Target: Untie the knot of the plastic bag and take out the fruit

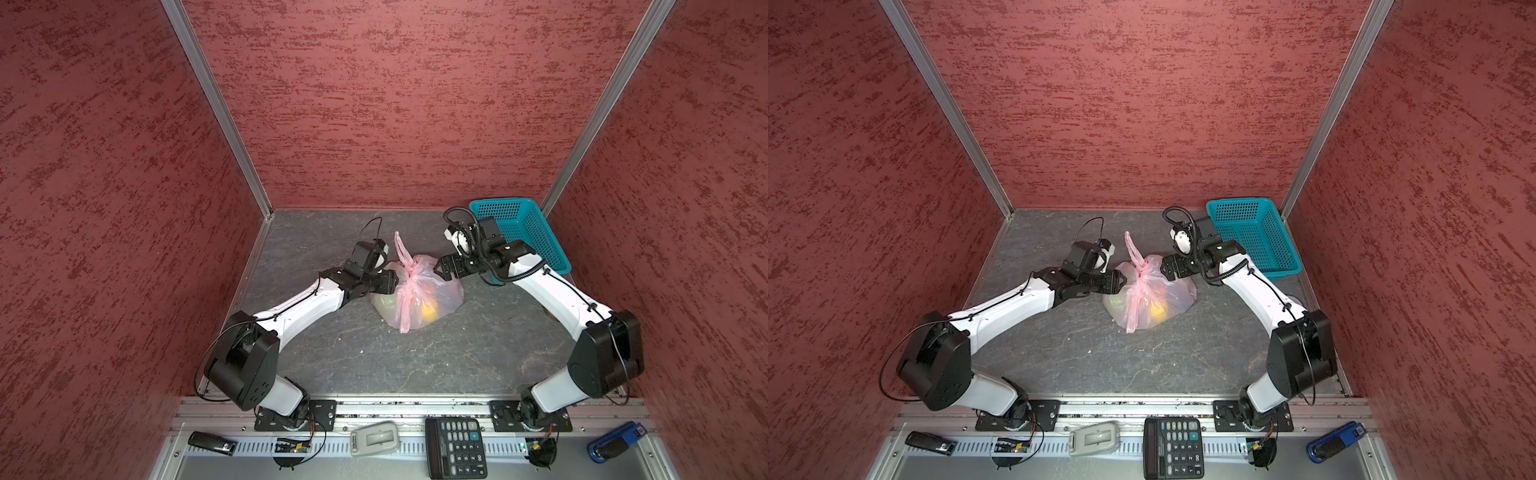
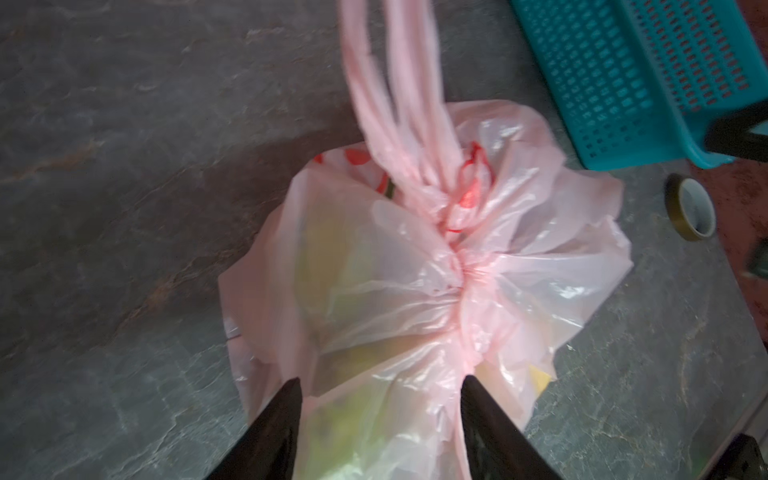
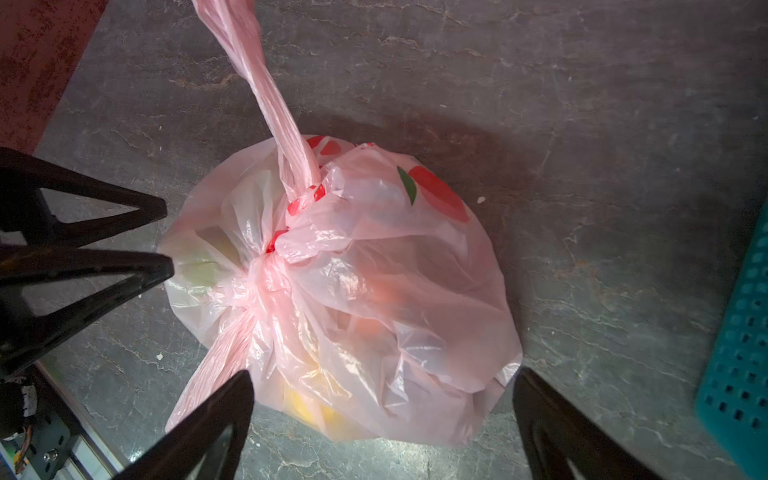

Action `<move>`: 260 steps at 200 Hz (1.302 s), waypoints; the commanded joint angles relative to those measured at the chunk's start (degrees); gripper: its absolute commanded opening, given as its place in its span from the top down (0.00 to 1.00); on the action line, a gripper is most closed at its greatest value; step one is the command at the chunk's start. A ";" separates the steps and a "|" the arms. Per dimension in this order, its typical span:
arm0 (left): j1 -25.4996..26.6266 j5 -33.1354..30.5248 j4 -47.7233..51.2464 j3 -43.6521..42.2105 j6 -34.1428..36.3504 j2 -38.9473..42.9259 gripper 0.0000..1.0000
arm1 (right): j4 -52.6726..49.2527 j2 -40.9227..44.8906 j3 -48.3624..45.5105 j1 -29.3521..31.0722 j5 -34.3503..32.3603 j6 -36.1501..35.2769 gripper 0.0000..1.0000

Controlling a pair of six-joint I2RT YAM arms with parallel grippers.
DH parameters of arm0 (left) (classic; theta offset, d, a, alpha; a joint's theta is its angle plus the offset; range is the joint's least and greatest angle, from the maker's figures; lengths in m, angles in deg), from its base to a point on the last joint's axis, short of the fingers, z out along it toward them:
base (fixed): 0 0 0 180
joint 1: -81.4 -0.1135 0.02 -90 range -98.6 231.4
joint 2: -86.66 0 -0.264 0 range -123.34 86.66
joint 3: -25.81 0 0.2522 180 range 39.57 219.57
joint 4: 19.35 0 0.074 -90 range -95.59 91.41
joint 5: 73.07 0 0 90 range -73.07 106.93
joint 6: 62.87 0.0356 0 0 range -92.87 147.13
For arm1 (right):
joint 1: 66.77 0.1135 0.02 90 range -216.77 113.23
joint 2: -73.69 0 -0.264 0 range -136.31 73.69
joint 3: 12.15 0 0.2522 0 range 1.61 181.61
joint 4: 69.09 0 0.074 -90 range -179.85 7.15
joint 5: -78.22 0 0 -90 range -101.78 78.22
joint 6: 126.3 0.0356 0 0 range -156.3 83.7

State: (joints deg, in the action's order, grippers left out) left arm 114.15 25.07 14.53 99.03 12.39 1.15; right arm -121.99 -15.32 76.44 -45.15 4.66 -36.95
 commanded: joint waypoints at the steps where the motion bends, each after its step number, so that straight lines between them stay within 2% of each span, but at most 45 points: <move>1: 1.11 3.69 4.05 3.97 8.84 -1.79 0.38 | 1.97 -0.37 2.14 0.07 0.21 -3.62 0.02; 21: 2.03 2.64 9.40 7.51 12.45 -5.55 0.38 | 2.39 -0.24 1.92 0.03 0.60 -3.61 0.01; 47: 3.06 -1.06 11.45 8.72 15.07 -8.20 0.38 | 3.18 0.39 1.22 0.08 0.71 -3.02 0.01; 88: 3.55 -4.43 12.05 8.37 16.39 -9.54 0.39 | 3.70 1.23 -0.20 0.10 1.20 -2.87 0.02; 138: 3.72 -5.25 9.75 6.92 16.79 -13.39 0.40 | 4.77 -0.60 0.50 0.31 2.30 -2.86 0.01; 150: 3.89 -4.81 8.57 6.42 16.44 -13.79 0.46 | 4.65 -1.40 1.01 0.47 2.43 -2.98 0.02; 181: 4.41 -5.07 6.50 5.14 15.63 -12.86 0.81 | 4.79 -2.98 1.81 1.44 3.13 -3.50 0.02; 198: 4.61 -5.46 4.47 3.69 15.67 -10.15 0.94 | 5.21 -3.51 1.55 2.55 3.74 -4.34 0.02; 212: 4.78 -5.63 2.11 2.12 15.95 -7.39 0.99 | 5.54 -4.09 1.29 3.56 3.57 -5.51 0.03; 260: 4.78 -5.86 -1.81 -0.01 17.34 -2.60 1.00 | 9.28 -6.46 1.15 5.81 1.47 -8.89 0.09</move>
State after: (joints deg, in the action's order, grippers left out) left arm 118.81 19.72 16.72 99.45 28.28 -3.40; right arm -116.32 -20.41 76.59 -40.42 6.61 -42.72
